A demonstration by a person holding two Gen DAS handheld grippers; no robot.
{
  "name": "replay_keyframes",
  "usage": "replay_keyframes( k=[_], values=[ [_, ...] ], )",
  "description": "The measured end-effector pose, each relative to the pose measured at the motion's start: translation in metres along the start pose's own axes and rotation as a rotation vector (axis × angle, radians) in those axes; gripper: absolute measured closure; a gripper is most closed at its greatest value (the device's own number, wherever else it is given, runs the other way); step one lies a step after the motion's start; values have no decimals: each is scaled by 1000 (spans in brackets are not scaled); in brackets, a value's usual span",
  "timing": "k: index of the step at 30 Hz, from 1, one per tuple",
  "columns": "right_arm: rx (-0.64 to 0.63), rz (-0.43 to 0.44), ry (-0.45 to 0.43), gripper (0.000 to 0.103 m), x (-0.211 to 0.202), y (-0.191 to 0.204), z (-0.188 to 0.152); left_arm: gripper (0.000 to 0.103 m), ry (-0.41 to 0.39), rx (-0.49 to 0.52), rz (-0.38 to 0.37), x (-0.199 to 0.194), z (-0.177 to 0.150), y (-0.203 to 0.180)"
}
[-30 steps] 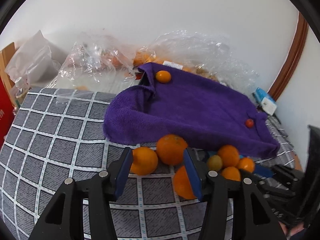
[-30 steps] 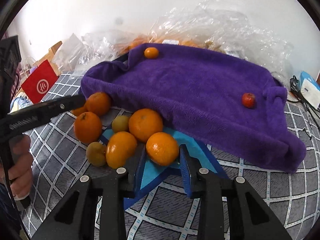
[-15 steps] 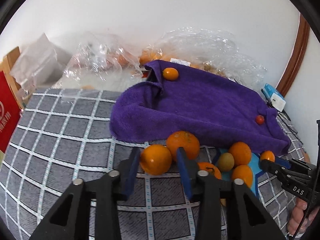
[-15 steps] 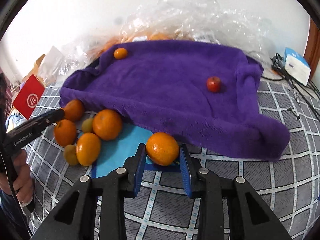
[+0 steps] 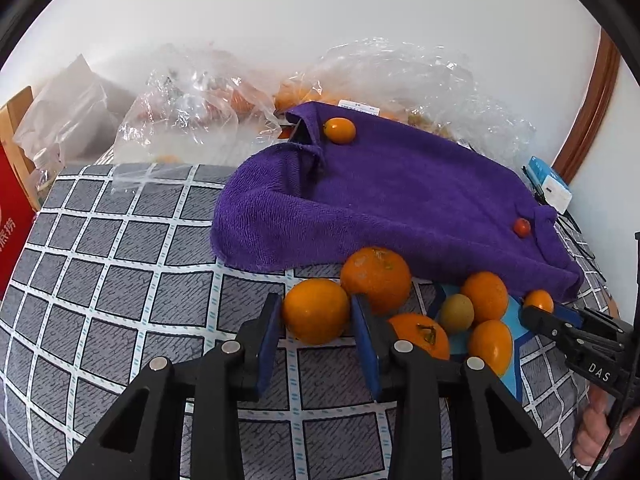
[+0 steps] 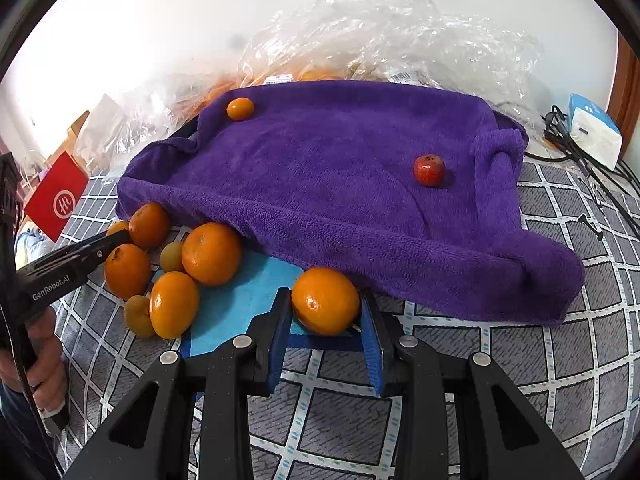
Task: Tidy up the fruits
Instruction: 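Grasp another orange with the left gripper while the right gripper lifts its orange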
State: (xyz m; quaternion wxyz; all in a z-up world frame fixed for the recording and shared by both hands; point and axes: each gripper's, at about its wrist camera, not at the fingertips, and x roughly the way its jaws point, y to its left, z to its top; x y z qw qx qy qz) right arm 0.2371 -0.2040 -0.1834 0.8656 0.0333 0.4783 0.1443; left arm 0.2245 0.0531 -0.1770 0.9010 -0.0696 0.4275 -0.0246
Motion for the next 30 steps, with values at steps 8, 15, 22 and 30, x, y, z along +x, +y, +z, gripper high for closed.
replay_keyframes(
  k=[8,15,22,30],
  values=[
    [46,28,-6,70,-1,-9,0,69,13,-66,17,3,1,15],
    [-4,-22,-15,67,1,2,-1,70,37,-25,46,10,2,7],
    [1,-14,-11,70,-5,-4,0,70,39,-46,43,7,4,8],
    [-34,48,-127,70,-34,4,2,70,-44,-111,-30,-13,8,17]
  ],
)
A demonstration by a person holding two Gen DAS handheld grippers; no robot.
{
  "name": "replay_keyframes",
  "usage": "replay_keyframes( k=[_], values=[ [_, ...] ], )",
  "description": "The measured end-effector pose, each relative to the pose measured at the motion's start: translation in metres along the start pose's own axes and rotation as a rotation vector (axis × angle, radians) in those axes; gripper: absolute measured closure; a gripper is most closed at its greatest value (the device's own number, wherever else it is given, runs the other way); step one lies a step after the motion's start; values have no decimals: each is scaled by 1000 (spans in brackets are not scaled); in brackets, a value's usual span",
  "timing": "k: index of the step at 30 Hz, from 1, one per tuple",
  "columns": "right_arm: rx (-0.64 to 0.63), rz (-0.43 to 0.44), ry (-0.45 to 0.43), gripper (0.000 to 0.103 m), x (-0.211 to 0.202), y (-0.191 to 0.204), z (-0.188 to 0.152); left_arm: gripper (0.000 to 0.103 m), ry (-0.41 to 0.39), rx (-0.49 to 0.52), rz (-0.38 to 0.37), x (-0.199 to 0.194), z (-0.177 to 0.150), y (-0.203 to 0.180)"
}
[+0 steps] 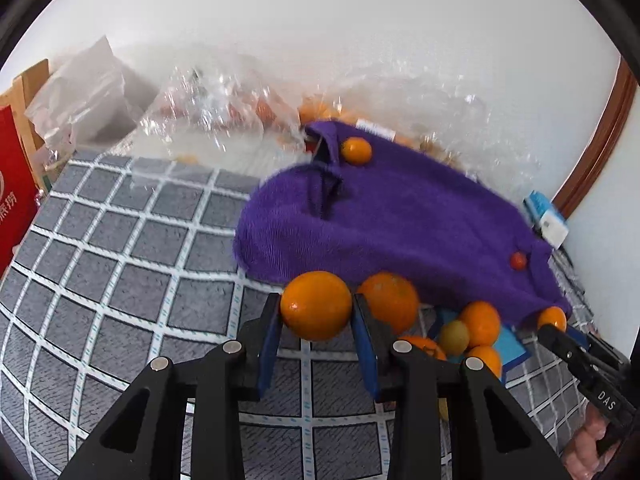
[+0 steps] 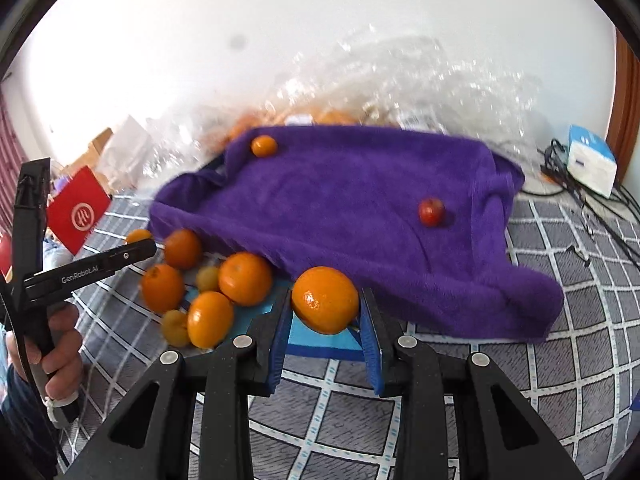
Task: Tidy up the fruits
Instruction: 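Grasp another orange with the left gripper while the right gripper lifts its orange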
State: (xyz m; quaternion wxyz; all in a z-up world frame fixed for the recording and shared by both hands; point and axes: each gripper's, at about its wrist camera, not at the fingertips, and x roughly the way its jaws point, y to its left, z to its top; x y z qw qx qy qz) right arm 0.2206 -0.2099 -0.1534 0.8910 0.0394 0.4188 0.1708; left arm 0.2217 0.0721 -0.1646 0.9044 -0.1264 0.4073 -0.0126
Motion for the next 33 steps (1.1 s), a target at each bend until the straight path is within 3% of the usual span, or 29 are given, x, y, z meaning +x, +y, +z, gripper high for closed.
replay_keyframes(
  k=[6,17,33],
  values=[
    [48,16,-77,70,-16,-10,5,70,-92,-5,-17,-17,3,1],
    [192,-45,-141,70,-27,-45,12,70,-134,37,-10,-24,4,-11],
    [211,-71,-173,70,-28,-52,15,70,-181,25,13,-31,10,-7]
  ],
)
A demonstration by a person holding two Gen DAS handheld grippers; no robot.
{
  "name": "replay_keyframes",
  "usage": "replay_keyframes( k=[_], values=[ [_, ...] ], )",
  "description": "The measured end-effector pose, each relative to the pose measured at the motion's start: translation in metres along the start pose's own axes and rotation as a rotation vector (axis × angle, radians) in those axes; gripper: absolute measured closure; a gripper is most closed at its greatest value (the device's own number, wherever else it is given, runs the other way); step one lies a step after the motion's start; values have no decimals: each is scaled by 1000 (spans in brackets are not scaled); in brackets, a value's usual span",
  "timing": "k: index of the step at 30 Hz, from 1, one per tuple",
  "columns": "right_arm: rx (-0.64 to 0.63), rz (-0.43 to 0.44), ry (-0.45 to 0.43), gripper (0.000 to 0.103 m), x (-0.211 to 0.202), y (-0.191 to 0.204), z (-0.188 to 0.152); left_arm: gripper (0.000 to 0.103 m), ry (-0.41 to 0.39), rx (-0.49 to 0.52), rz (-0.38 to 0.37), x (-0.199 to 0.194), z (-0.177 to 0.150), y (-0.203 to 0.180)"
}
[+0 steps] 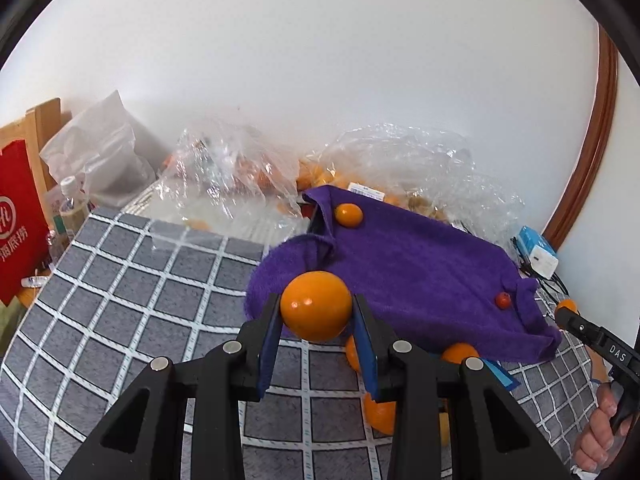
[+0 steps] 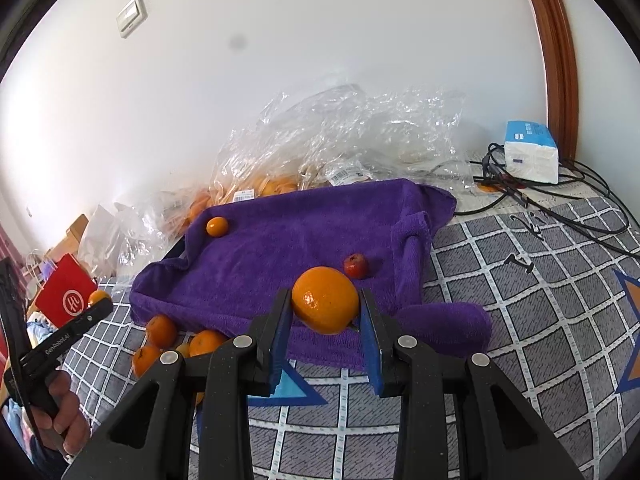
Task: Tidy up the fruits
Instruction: 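Grasp another orange with the left gripper while the right gripper lifts its orange, then lower both held oranges onto the purple towel and open both grippers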
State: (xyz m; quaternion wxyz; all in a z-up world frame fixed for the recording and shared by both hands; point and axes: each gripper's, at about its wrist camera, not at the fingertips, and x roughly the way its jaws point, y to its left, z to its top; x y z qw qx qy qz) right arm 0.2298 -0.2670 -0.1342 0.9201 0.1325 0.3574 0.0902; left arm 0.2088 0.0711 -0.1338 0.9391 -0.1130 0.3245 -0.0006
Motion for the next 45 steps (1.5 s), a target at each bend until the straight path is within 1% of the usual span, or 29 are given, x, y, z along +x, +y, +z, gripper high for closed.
replay_keyframes(
  k=[2,6,8,11,15,19,22,25,28,30,32,35,37,39,42,43,45],
  values=[
    [2,-8,0,70,2,0,3,70,-1,-12,-7,-1,2,3],
    [5,-34,17,70,5,-4,9,70,35,-43,-20,-2,9,8],
    [-7,-31,24,70,3,-4,16,70,42,-37,-19,-5,15,7],
    [-37,-47,3,70,-1,-1,33,70,13,0,-13,-13,31,1],
    [-62,-63,-16,70,-2,2,54,70,-8,-2,-27,-18,52,-6],
    [-60,-65,-24,70,6,3,69,70,-7,-15,-42,-8,68,-14],
    [-50,-53,-15,70,17,2,73,70,5,-16,-56,5,73,-23],
    [-39,-45,14,70,32,-1,67,70,19,-12,-63,22,72,-34],
    [-35,-42,79,70,50,-5,54,70,40,-12,-70,39,66,-40],
    [-40,-33,124,70,58,-6,47,70,51,-4,-65,52,58,-42],
    [-54,-33,150,70,62,-6,41,70,79,9,-54,63,50,-43],
    [-42,-3,194,70,68,-8,36,70,111,36,-52,75,40,-42],
    [-36,-3,213,70,73,-9,33,70,124,50,-39,81,37,-42],
    [-53,-10,225,70,77,-7,29,70,141,36,-38,87,35,-39],
    [-85,-54,250,70,84,-3,23,70,176,26,-34,95,31,-37],
    [-96,-51,246,70,84,-1,23,70,188,34,-34,98,29,-38],
    [-105,-49,251,70,84,1,22,70,182,44,-25,98,27,-40]
  ],
)
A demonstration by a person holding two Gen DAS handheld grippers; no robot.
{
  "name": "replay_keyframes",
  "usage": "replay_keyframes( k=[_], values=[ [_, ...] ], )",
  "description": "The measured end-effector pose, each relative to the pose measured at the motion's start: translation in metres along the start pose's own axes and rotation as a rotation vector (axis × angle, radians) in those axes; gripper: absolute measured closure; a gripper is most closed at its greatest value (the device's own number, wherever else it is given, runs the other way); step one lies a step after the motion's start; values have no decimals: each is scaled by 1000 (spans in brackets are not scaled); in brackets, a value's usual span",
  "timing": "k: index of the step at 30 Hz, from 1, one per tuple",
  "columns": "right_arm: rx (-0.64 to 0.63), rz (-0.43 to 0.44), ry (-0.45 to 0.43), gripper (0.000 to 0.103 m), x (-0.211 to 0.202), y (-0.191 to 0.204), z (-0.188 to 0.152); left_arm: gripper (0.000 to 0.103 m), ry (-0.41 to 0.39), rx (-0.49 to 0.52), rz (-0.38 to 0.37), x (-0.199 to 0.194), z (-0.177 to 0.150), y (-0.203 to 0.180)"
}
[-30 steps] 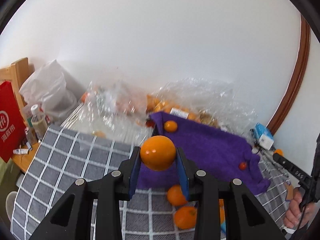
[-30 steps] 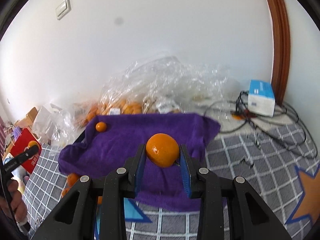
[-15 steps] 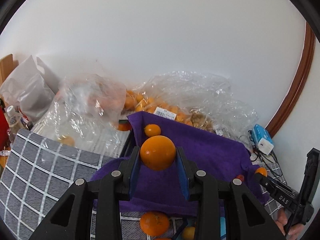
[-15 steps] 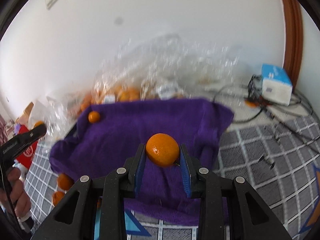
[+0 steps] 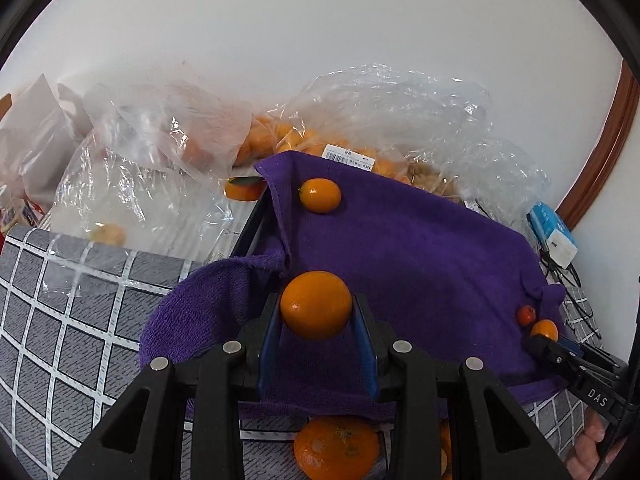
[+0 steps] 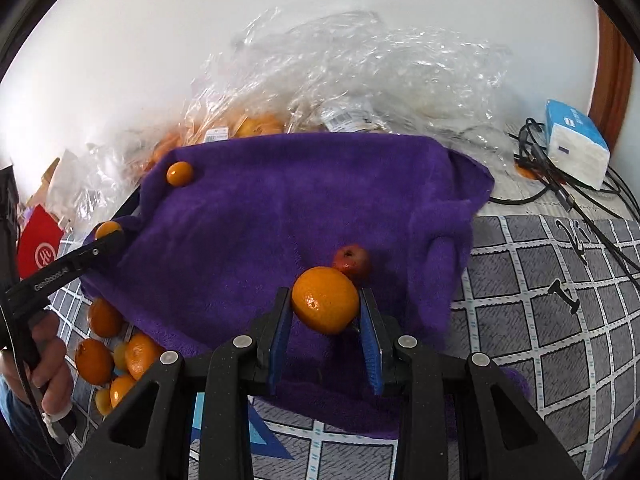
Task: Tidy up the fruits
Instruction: 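Lower both held oranges onto the purple towel and open both grippers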
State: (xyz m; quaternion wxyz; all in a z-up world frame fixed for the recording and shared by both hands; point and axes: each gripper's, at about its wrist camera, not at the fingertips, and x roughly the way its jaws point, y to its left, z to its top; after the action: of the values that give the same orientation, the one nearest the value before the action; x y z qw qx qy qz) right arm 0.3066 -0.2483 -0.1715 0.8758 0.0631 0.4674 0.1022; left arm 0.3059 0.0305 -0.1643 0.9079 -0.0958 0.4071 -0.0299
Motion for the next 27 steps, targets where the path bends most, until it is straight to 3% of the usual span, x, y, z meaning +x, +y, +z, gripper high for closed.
replay_keyframes(
  k=[9,13,18,27],
  values=[
    [-37,-42,19,69,4,5,-1,70,3,42,17,1,-1,-5],
    [-50,-54,-10,53,-5,4,1,70,5,64,29,2,-3,-9],
    [-23,-64,-45,52,-16,-4,4,70,21,80,10,2,-4,-13],
    [23,-55,-105,52,-28,-12,5,70,43,131,51,6,-5,-20]
  ],
)
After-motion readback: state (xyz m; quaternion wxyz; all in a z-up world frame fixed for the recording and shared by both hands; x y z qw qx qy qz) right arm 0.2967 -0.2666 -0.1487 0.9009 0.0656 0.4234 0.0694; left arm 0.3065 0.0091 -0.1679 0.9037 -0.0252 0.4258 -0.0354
